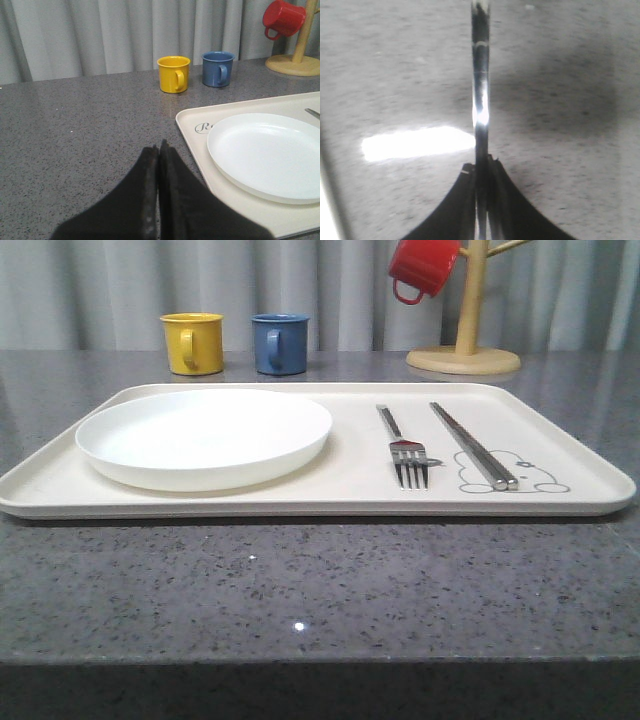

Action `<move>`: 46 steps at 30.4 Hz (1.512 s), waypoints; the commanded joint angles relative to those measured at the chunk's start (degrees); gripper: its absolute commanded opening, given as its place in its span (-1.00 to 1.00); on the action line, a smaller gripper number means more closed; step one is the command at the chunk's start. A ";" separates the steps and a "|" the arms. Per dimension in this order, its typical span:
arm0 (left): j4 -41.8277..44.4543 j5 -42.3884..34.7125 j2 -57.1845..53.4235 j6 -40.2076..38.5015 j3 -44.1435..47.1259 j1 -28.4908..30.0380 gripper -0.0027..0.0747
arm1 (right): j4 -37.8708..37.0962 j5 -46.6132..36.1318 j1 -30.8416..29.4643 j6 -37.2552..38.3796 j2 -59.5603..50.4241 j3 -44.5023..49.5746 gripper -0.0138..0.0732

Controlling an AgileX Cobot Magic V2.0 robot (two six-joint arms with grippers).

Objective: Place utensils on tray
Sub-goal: 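Grasp the silver spoon with the right gripper, then lower the spoon onto the tray beside the chopsticks and release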

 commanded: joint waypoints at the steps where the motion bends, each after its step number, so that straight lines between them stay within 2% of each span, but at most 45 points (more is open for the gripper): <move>1: -0.54 -4.77 0.37 -0.63 -1.59 0.28 -0.98 | 1.60 5.43 4.43 0.41 -3.49 -1.55 -0.72; 8: -0.54 -4.77 0.37 -0.63 -1.59 0.28 -0.98 | 1.64 2.57 16.79 5.22 -1.93 -1.55 -0.72; 12: -0.54 -4.77 0.37 -0.63 -1.59 0.28 -0.98 | 3.16 -0.11 20.81 6.34 0.53 -1.55 -0.72; 17: -0.54 -4.77 0.37 -0.63 -1.59 0.28 -0.98 | 4.73 -4.04 20.98 8.78 3.38 -1.55 -0.72; 26: -0.54 -4.77 0.37 -0.63 -1.59 0.28 -0.98 | 4.17 -6.18 20.98 11.22 6.10 -1.55 -0.72; 31: -0.54 -4.77 0.37 -0.63 -1.59 0.28 -0.98 | 0.48 -6.02 20.98 13.90 6.10 -1.55 -0.72; 43: -0.54 -4.77 0.37 -0.63 -1.59 0.28 -0.98 | 0.55 -5.14 20.98 14.86 8.12 -1.55 -0.72; 46: -0.54 -4.77 0.37 -0.63 -1.59 0.28 -0.98 | 0.55 -5.40 20.98 14.91 8.12 -1.55 -0.63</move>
